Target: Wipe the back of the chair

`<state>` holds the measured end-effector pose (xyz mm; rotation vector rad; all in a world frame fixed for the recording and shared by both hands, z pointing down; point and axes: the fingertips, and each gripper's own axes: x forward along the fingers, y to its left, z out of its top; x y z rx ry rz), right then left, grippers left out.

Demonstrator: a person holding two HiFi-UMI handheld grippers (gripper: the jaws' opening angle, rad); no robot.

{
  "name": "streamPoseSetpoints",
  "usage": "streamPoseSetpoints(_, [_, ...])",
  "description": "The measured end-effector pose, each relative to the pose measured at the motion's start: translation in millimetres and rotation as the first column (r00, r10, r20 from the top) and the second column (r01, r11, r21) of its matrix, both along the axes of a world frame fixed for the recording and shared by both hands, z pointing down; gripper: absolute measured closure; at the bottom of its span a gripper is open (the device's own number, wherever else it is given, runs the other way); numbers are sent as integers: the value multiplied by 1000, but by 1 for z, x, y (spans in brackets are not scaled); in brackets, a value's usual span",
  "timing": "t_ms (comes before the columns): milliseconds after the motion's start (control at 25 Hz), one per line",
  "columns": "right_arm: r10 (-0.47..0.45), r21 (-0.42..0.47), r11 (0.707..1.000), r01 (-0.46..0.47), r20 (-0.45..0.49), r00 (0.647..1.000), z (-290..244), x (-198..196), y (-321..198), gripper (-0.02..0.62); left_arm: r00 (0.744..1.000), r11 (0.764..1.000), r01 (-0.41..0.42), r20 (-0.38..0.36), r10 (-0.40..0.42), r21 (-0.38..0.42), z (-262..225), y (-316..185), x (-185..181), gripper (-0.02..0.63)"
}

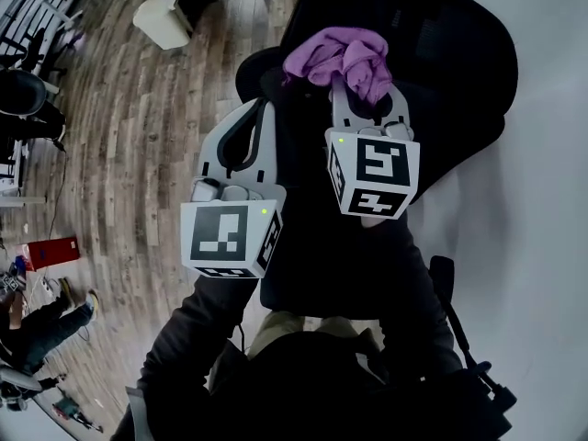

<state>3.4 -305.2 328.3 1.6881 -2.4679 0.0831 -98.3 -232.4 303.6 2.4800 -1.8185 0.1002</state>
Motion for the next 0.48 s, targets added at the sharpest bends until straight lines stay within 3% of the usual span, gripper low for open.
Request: streamPoseSetpoints(480, [93,-4,996,-93,-3,996,4,72,-1,497,997,997,-83,8,83,-5,2,-7,62,598])
